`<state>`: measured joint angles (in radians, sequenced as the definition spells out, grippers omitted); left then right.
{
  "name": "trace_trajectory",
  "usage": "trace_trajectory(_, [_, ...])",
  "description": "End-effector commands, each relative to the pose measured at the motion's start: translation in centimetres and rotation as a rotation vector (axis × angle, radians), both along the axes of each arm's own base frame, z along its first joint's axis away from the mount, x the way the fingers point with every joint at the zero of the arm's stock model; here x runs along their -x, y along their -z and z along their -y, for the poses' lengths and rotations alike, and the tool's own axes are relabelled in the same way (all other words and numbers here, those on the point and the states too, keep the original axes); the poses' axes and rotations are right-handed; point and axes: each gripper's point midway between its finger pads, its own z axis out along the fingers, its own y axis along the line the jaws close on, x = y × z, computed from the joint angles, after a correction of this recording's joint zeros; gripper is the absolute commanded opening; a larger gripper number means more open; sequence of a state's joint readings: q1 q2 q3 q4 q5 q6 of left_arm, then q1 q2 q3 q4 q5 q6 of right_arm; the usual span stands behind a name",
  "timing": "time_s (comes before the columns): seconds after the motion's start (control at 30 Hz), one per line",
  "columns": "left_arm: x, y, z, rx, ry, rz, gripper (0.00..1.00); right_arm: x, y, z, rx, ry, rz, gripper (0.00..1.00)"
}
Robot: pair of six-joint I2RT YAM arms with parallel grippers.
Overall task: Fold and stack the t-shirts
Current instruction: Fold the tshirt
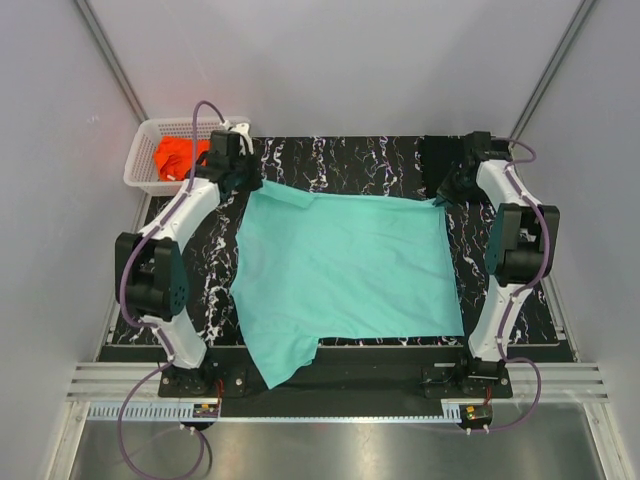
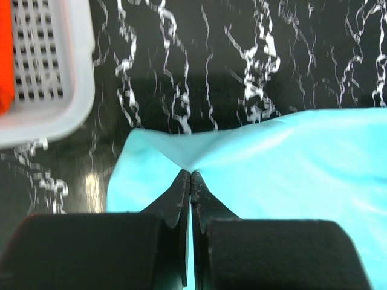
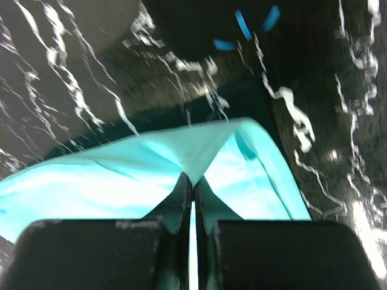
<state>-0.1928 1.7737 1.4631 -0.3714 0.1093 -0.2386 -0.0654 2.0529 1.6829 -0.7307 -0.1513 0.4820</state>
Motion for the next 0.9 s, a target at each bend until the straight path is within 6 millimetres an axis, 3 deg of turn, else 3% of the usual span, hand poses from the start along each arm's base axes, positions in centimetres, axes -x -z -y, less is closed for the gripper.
trace_trajectory(0.0, [2.6, -3.4, -0.2, 0.075, -0.015, 0.025, 0.0, 1.6, -2.6, -0.3, -0.001, -0.015, 0.033, 0.0])
trace_trajectory(0.2, [7.2, -2.6, -0.2, 0.129, -0.038, -0.077, 0.0, 4.7, -3.0, -0.6, -0.012, -0.009, 0.006, 0.0])
trace_trajectory(0.5, [12.9, -0.7, -1.5, 0.104, -0.065, -0.173, 0.0, 8.9, -1.6, -0.7, 0.0, -0.04, -0.053, 0.0])
trace_trajectory(0.87, [16.6, 1.9, -1.9, 0.103, -0.073, -0.255, 0.0, 11.6, -0.3, -0.4, 0.023, -0.051, -0.096, 0.0])
